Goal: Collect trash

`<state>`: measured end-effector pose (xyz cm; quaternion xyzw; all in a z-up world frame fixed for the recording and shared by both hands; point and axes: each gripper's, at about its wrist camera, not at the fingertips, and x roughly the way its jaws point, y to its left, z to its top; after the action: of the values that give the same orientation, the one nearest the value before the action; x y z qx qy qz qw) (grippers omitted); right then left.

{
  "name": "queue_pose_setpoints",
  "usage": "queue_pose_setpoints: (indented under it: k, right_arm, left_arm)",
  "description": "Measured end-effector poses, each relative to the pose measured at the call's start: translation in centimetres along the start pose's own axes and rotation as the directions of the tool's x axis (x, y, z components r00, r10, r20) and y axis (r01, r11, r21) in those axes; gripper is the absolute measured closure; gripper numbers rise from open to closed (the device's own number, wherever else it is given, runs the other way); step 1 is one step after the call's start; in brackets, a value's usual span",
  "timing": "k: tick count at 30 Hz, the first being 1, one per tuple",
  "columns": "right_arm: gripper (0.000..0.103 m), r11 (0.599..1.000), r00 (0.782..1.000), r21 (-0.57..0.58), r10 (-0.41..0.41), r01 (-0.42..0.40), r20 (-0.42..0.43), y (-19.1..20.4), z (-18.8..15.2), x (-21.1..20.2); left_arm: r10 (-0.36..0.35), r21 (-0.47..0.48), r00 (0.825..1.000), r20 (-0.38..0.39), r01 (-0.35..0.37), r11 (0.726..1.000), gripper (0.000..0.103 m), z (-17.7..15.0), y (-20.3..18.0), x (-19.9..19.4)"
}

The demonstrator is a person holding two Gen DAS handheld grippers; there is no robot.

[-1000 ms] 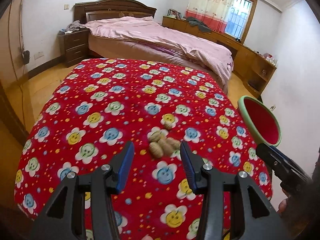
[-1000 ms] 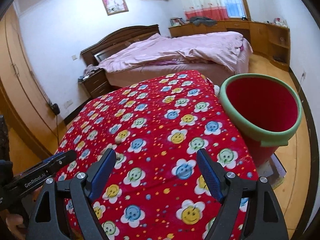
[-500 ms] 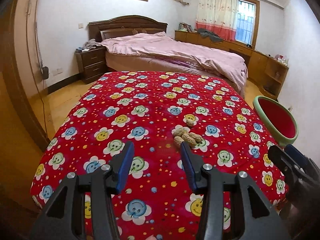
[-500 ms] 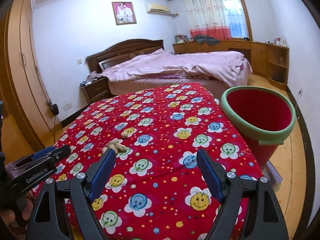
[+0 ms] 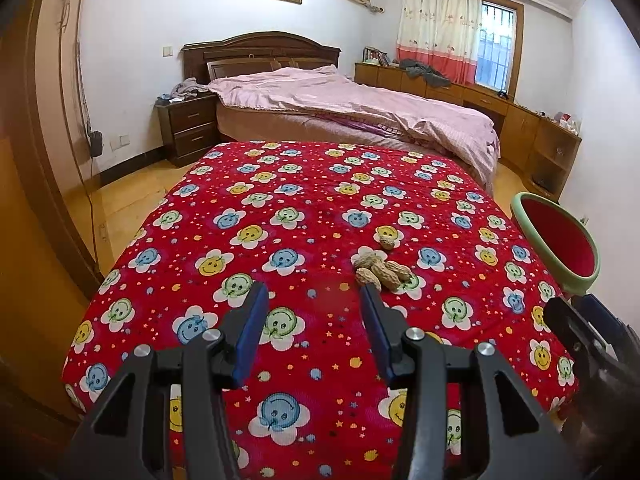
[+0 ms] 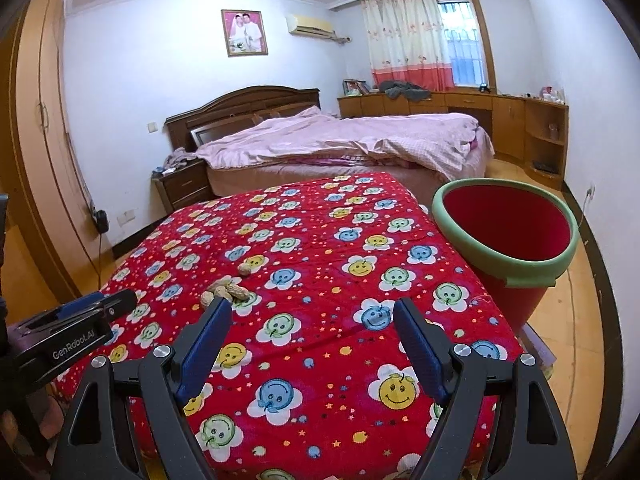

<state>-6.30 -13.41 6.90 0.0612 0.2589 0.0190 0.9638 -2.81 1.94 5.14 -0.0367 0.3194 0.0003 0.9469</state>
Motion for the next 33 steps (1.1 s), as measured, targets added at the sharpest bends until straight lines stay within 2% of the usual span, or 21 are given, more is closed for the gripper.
queue_pose_setpoints:
  k: [33]
  right_arm:
    - [0.019, 1.000, 1.000, 0.025, 0.000, 0.001, -0.024, -0.66, -0.22, 0.65]
  left_arm:
    - [0.014, 0.002, 1.000, 0.006, -0.014, 1.000, 0.055, 0.04, 0.09, 0.13]
